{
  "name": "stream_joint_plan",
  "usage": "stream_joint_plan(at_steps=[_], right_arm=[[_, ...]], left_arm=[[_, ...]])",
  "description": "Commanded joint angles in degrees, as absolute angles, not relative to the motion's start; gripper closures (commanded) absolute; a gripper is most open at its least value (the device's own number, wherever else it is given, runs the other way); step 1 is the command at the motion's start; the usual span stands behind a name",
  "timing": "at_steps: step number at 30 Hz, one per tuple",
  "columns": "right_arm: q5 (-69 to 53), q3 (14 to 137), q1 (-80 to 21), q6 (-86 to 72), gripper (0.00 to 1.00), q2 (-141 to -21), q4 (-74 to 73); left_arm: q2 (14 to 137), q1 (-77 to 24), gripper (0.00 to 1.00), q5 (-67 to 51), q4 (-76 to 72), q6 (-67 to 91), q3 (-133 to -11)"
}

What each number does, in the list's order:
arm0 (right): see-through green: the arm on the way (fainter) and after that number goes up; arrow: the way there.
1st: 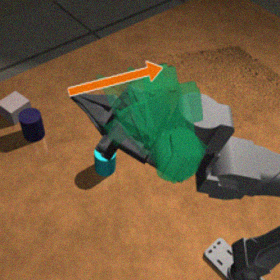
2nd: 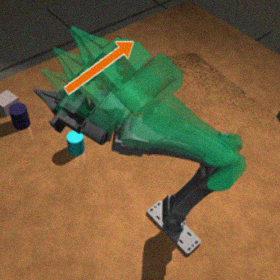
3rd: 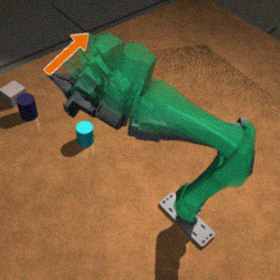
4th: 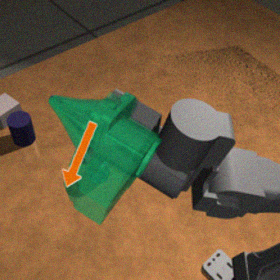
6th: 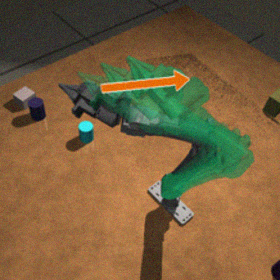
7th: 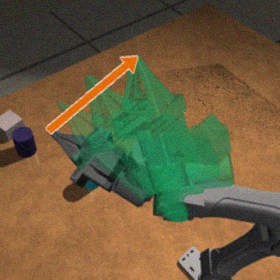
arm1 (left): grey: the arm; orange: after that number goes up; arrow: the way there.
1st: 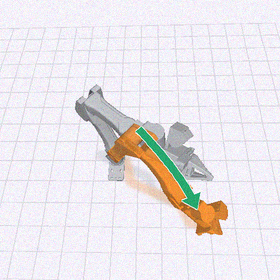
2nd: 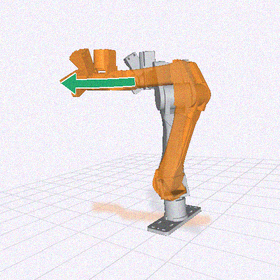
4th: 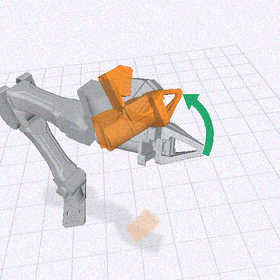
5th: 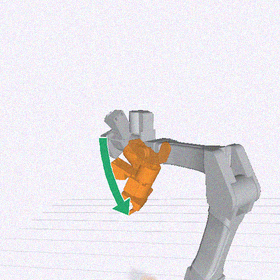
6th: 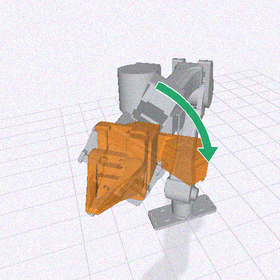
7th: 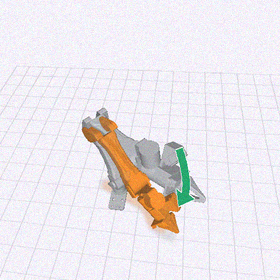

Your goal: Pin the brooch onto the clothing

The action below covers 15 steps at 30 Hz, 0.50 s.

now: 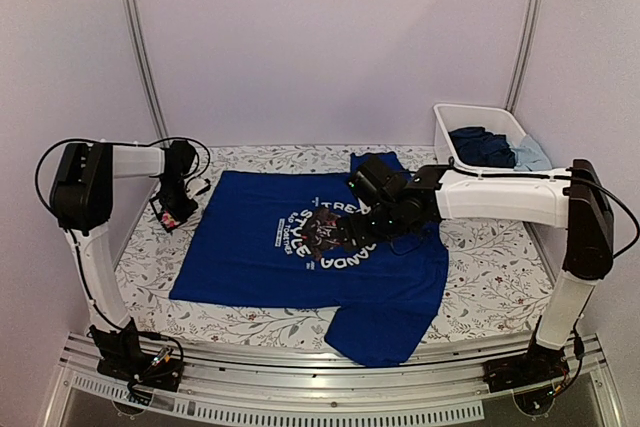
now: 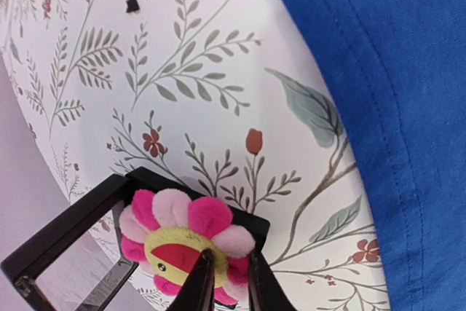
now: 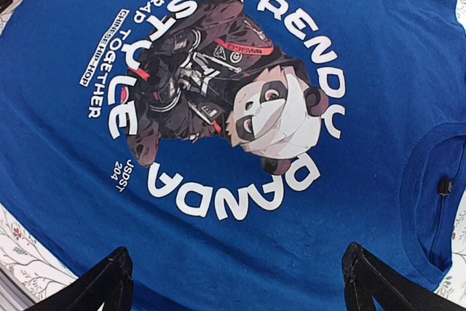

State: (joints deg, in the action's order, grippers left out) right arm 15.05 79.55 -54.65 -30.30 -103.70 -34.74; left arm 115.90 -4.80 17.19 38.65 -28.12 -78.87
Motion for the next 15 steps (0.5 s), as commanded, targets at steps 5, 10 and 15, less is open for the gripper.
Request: stream_joint_plan(at_steps=[5, 10, 15], right_arm=[[17.0, 80.1, -55.9, -29.4, 0.01, -104.9, -35.9], [17.1, 79.7, -56.3, -29.4, 0.01, -105.0, -35.6], [17.3, 79.7, -56.5, -29.3, 0.01, -105.1, -35.3]], left_arm=[[114.8, -4.0, 1.0, 16.0, 36.7, -29.1, -75.0], [110.9, -4.1, 1.0, 13.5, 38.4, -28.3, -74.7], [105.6, -4.5, 1.0, 11.4, 39.8, -27.5, -73.6]])
